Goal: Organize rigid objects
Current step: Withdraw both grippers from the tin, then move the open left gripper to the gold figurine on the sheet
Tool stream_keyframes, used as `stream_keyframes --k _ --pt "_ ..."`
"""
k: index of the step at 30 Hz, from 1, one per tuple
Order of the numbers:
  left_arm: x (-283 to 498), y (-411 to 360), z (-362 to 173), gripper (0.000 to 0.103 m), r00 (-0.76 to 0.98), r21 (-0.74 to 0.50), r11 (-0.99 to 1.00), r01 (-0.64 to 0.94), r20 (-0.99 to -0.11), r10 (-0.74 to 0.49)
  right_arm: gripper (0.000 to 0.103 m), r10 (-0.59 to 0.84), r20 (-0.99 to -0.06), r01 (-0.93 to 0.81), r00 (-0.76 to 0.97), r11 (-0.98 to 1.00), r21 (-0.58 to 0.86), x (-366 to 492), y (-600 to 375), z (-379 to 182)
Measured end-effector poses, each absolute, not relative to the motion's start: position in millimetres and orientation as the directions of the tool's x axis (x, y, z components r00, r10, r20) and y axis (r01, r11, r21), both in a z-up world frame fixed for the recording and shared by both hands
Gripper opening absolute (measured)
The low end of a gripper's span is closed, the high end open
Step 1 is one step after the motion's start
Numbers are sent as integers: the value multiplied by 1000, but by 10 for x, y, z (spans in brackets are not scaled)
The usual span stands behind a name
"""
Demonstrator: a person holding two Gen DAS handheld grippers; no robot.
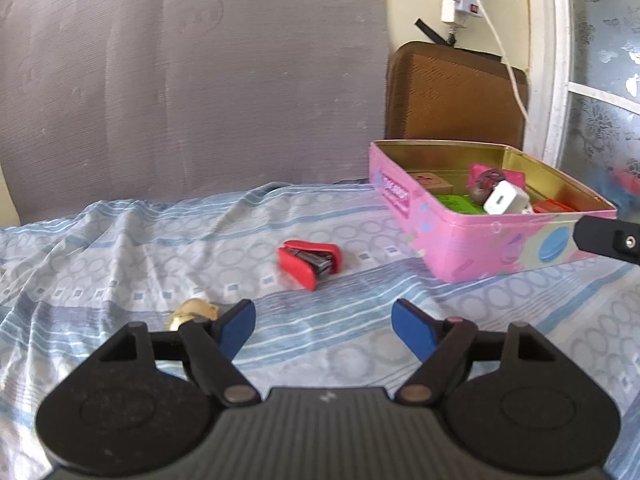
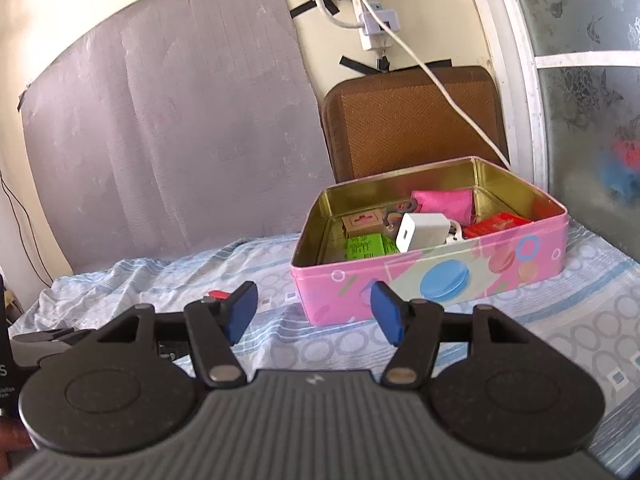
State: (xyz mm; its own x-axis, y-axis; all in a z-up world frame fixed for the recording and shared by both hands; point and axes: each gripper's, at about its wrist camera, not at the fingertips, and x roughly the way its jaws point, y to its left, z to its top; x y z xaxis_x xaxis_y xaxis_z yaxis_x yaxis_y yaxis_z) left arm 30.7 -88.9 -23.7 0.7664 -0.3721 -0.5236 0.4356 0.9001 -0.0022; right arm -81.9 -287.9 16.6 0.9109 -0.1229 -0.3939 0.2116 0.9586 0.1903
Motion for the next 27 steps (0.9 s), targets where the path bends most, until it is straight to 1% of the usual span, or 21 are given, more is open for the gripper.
stream_keyframes --k 9,27 --pt "473 -723 -367 78 778 10 916 401 -532 -334 65 -128 -435 229 891 955 188 -686 -2832 86" --pt "850 -250 -536 79 797 0 956 295 -551 -246 66 -76 -491 174 868 972 157 -392 -2516 -37"
